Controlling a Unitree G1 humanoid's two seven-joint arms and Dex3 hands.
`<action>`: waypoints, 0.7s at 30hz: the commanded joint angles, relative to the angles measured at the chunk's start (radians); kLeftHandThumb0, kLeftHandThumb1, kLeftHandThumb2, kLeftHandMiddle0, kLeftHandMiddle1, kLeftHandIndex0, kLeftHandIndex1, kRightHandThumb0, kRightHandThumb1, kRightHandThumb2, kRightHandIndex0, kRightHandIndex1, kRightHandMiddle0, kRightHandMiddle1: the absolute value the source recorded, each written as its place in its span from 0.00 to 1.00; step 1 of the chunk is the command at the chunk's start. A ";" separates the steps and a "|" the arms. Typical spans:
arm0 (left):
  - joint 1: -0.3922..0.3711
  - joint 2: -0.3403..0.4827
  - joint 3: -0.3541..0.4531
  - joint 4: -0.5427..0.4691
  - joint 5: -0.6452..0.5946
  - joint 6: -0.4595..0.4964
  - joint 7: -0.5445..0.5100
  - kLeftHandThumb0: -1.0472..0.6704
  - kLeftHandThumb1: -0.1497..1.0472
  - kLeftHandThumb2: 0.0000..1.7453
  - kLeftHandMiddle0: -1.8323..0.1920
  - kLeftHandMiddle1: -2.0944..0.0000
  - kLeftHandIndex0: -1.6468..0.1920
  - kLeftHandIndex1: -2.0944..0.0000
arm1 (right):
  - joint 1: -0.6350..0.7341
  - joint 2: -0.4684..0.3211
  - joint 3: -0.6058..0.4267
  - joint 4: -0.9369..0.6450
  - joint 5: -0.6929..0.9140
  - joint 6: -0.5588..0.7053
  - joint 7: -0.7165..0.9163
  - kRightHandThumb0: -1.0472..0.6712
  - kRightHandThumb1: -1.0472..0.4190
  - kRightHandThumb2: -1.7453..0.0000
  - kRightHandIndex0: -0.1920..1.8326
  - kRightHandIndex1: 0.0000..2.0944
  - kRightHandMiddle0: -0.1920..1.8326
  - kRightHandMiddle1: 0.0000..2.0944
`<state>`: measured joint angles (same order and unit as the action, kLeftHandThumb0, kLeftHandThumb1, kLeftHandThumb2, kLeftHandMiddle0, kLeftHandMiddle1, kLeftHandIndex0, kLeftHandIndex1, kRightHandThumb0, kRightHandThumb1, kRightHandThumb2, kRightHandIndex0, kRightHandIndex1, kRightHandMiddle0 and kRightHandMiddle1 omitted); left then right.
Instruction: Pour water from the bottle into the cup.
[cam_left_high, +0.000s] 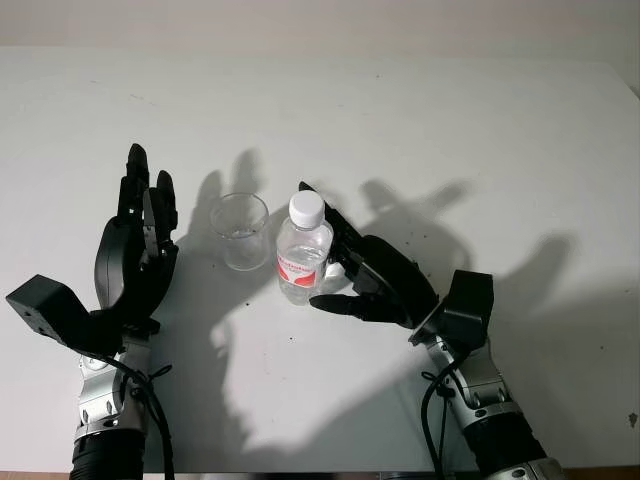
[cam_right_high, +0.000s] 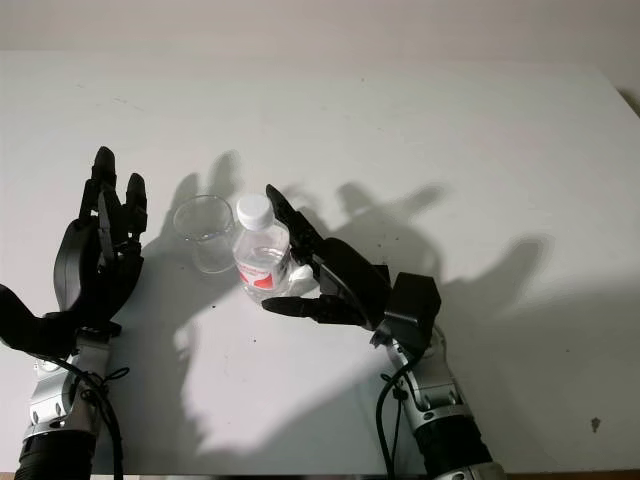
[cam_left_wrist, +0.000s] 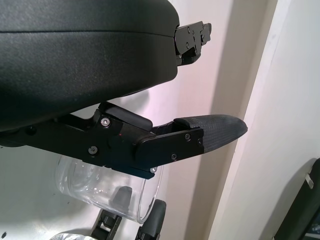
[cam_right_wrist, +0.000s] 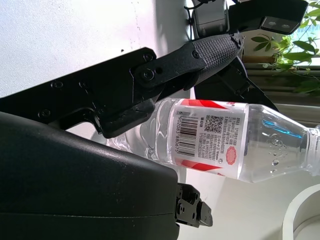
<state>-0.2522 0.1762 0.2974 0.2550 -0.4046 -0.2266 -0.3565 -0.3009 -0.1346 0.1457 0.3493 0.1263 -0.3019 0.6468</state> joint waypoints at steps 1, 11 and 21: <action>-0.007 -0.006 0.001 0.009 0.004 -0.016 0.001 0.19 1.00 0.34 1.00 1.00 1.00 1.00 | 0.022 0.007 0.003 -0.016 -0.001 -0.014 -0.008 0.09 0.05 0.97 0.00 0.00 0.00 0.00; -0.007 -0.013 0.000 0.013 0.006 -0.029 0.005 0.19 1.00 0.35 1.00 1.00 1.00 1.00 | 0.037 0.064 0.016 0.013 -0.068 -0.025 -0.153 0.12 0.04 0.97 0.00 0.00 0.00 0.00; 0.002 -0.015 0.001 0.010 0.011 -0.040 0.010 0.20 1.00 0.34 1.00 1.00 1.00 1.00 | 0.064 0.107 0.038 0.011 -0.133 -0.048 -0.276 0.13 0.03 0.97 0.00 0.00 0.00 0.00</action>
<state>-0.2595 0.1664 0.2969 0.2617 -0.3999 -0.2544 -0.3476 -0.2768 -0.0365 0.1791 0.3504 0.0026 -0.3410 0.3832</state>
